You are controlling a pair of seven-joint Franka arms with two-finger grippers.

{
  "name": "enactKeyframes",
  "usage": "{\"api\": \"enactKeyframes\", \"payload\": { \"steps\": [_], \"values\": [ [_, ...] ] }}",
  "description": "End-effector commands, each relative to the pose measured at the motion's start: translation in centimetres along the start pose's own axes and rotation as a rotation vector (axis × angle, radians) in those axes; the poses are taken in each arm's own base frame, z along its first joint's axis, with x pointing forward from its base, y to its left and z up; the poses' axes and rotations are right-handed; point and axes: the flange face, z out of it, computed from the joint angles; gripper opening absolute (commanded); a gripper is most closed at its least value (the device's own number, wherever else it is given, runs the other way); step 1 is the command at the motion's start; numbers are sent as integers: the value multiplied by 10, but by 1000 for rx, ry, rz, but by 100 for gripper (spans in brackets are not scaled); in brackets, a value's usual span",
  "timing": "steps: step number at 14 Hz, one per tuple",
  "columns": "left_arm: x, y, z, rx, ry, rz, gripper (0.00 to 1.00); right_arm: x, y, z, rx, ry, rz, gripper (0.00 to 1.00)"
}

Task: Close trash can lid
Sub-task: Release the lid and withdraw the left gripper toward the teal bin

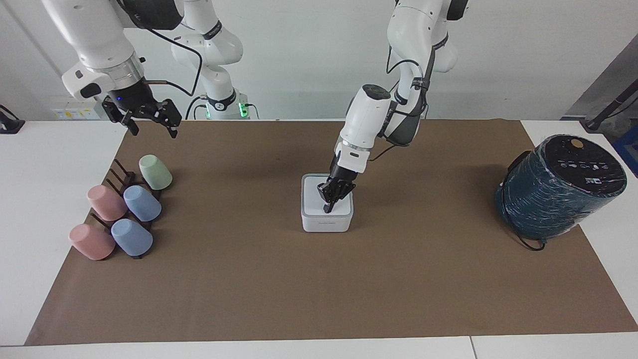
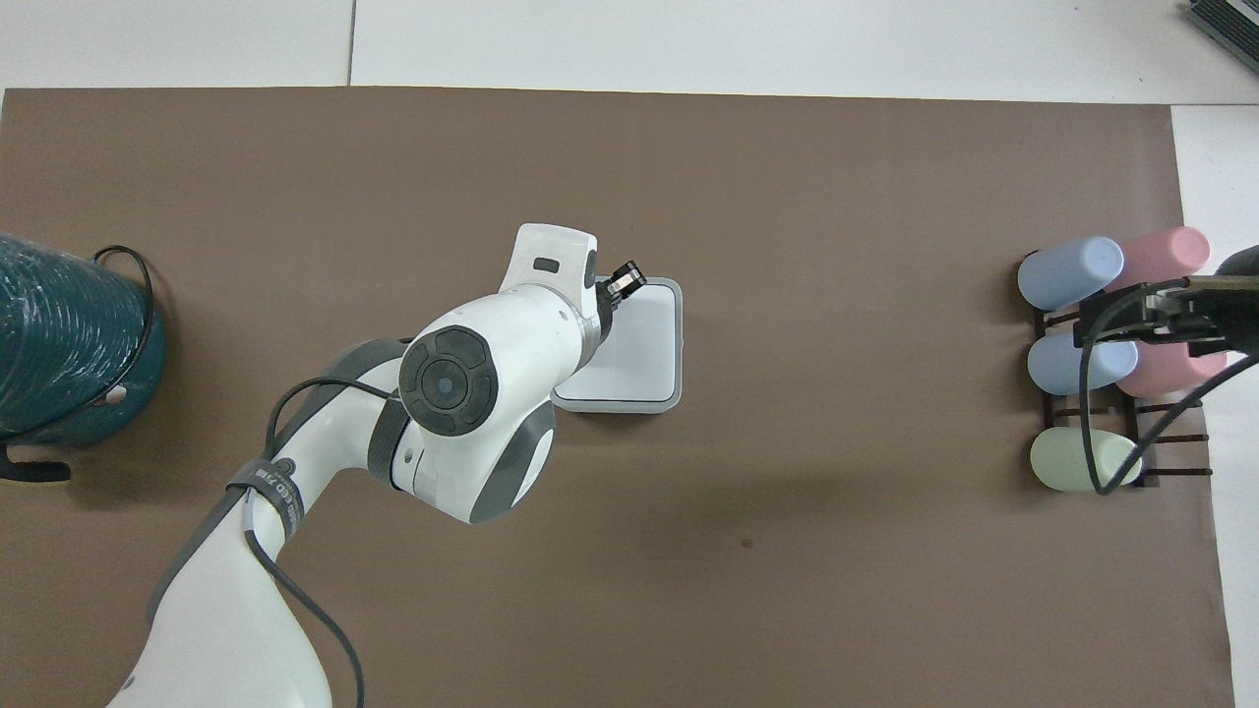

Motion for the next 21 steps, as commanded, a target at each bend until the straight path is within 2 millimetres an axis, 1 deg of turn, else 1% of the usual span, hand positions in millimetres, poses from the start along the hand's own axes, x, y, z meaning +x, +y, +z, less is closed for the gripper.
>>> {"api": "enactKeyframes", "payload": {
  "steps": [1, 2, 3, 4, 5, 6, 7, 8, 9, 10, 11, 12, 13, 15, 16, 17, 18, 19, 21],
  "values": [
    [14, 16, -7, 75, -51, -12, 0, -3, 2, -1, 15, 4, -24, 100],
    [27, 26, -26, 104, -69, -19, 0, -3, 2, -1, 15, 4, -24, 100],
    [33, 32, -38, 131, -85, -19, 0, -3, 2, -1, 15, 4, -24, 100],
    [35, 38, -49, 150, -99, -16, 0, -3, 2, -1, 15, 4, -24, 100],
    [39, 41, -64, 158, -104, -17, 0, -3, 2, -1, 15, 4, -24, 100],
    [42, 40, -77, 174, -110, -16, 0, -3, 2, -1, 15, 4, -24, 100],
    [49, 36, -94, 200, -120, -15, 0, -3, 2, -1, 15, 4, -24, 100],
    [54, 29, -106, 236, -138, -5, 0, -3, 2, -1, 15, 4, -24, 100],
    [61, 26, -129, 250, -146, 24, 0, -3, 2, -1, 15, 4, -24, 100],
    [73, 17, -151, 263, -155, 52, 0, -3, 2, -1, 15, 4, -24, 100],
    [88, 6, -177, 265, -156, 81, 0, -3, 2, -1, 15, 4, -24, 100],
    [101, -7, -199, 272, -168, 113, 0, -3, 2, -1, 15, 4, -24, 100],
    [114, -23, -216, 298, -193, 148, 0, -3, 2, -1, 15, 4, -24, 100],
    [154, -66, -249, 346, -260, 249, 0, -3, 2, -1, 15, 4, -24, 100],
    [169, -81, -265, 351, -282, 302, 0, -3, 2, -1, 15, 4, -24, 100],
    [184, -100, -274, 359, -309, 339, 0, -3, 2, -1, 15, 4, -24, 100],
    [193, -114, -284, 357, -319, 365, 1, -3, 2, -1, 15, 4, -24, 100],
    [196, -122, -292, 364, -333, 409, 1, -3, 2, -1, 15, 4, -24, 100],
    [199, -133, -298, 434, -345, 520, 1, -3, 2, -1, 15, 4, -24, 100]
  ]
}}
